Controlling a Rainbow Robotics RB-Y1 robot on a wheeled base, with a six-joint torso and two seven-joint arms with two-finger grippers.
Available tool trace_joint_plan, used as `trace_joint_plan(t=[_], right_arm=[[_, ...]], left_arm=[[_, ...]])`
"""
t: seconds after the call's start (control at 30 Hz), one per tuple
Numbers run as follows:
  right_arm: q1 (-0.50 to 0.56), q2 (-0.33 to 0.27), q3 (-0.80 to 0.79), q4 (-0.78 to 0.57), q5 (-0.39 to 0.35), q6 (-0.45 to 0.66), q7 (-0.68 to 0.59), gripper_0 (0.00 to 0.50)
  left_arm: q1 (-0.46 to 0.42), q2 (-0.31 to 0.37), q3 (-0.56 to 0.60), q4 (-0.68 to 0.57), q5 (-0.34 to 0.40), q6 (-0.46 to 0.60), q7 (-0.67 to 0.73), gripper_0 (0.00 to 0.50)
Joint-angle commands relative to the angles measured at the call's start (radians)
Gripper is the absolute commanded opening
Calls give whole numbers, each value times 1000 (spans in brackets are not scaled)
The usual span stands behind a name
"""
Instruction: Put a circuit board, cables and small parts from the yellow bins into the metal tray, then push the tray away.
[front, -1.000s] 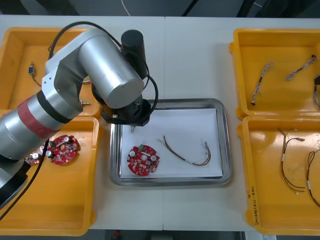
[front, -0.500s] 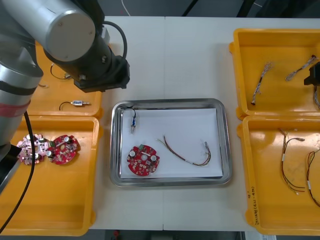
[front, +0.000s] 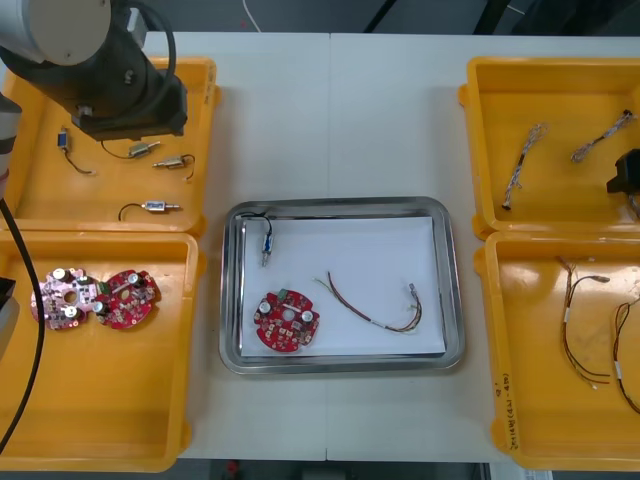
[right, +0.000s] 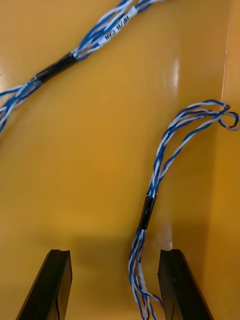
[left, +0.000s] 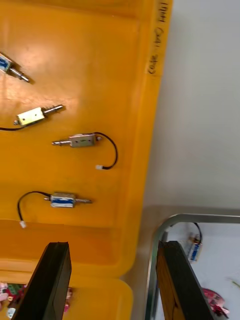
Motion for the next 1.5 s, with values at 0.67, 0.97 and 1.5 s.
trace_joint_plan(t=[0.67,0.97,1.5], right_arm=[[41,21,46,-8,-42,-76,30,500],[52,29,46,-9,-44,-90,27,500],[57,30,42,-9,-67,-104,35,0]], left_arm=[[-97,49,196,355,-171,-91,-335,500],[-97,49,260,424,-194,-226,-398,500],[-152,64,331,671,-235,-459,-518,500]])
